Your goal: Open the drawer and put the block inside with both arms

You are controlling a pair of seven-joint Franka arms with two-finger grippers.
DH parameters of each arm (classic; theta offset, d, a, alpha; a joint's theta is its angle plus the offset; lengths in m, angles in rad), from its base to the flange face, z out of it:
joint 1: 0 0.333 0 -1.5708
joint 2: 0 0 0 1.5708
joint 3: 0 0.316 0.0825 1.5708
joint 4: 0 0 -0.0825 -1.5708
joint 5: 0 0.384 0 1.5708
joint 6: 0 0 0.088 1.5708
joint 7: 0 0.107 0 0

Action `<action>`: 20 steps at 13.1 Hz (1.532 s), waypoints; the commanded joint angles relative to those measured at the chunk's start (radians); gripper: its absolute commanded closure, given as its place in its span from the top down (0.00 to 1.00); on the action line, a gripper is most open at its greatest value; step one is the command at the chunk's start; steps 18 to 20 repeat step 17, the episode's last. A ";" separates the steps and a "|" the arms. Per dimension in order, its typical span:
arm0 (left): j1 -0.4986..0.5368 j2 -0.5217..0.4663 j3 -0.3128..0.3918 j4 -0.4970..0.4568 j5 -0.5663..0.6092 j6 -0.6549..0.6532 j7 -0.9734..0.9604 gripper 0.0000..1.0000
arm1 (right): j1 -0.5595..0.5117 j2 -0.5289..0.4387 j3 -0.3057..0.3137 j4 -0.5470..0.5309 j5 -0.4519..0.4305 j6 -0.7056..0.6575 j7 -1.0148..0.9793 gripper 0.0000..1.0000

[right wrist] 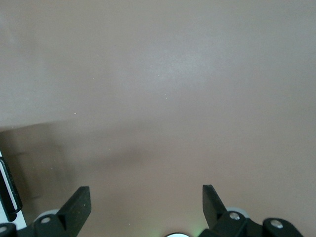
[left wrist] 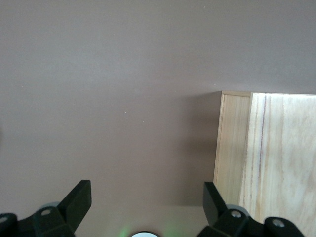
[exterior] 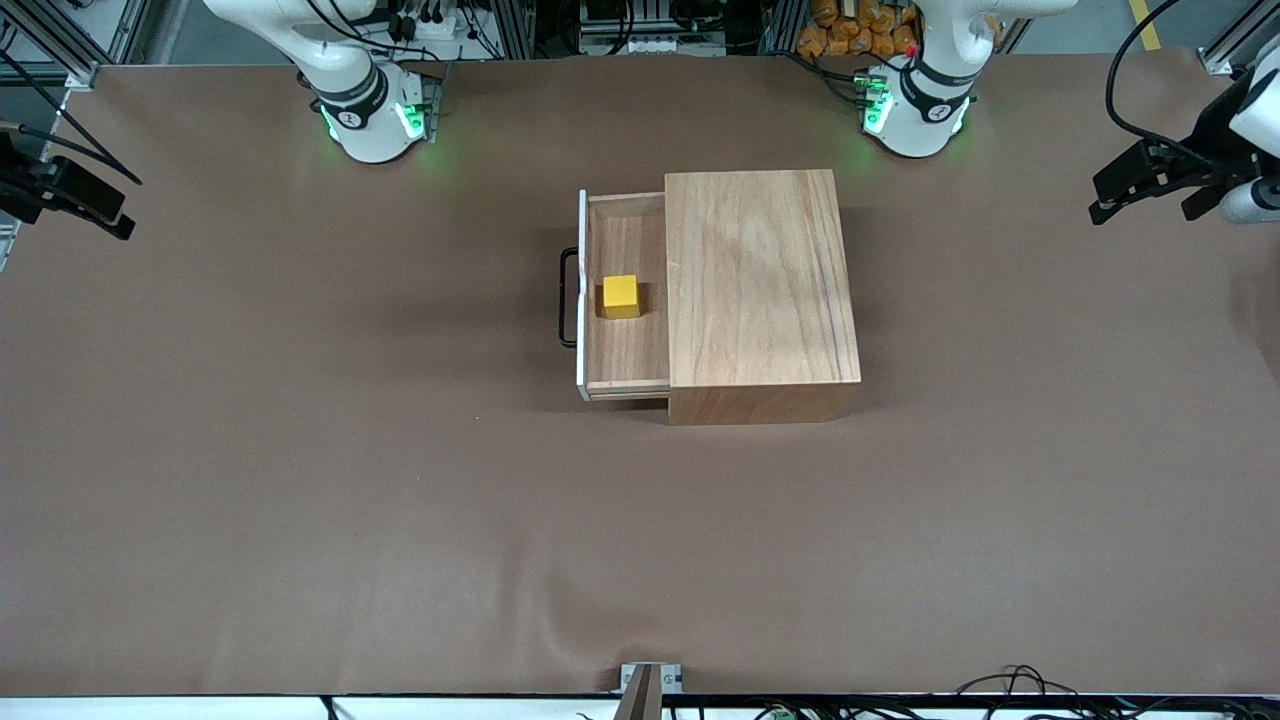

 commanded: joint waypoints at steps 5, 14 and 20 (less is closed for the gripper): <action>0.008 -0.007 -0.010 0.004 0.001 -0.034 0.013 1.00 | -0.008 -0.028 -0.001 -0.026 0.046 0.030 -0.021 1.00; 0.008 0.002 -0.001 0.046 0.004 -0.071 0.004 1.00 | -0.004 -0.030 -0.044 -0.026 0.046 0.019 -0.165 1.00; 0.011 0.004 0.001 0.046 0.004 -0.073 0.001 1.00 | -0.002 -0.030 -0.044 -0.026 0.046 0.018 -0.165 1.00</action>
